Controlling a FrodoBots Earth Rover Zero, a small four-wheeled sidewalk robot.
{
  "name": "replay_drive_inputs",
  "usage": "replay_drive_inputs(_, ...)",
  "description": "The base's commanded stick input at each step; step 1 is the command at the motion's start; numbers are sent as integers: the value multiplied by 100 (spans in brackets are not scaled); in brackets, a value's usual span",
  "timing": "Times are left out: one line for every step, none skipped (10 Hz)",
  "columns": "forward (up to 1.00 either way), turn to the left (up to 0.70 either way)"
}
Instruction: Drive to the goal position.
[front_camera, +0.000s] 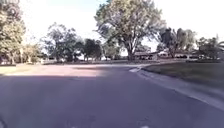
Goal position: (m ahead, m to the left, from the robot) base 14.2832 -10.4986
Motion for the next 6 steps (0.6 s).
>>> replay_drive_inputs(100, 0)
replay_drive_inputs(100, 0)
replay_drive_inputs(100, 0)
replay_drive_inputs(100, 0)
replay_drive_inputs(100, 0)
replay_drive_inputs(100, 0)
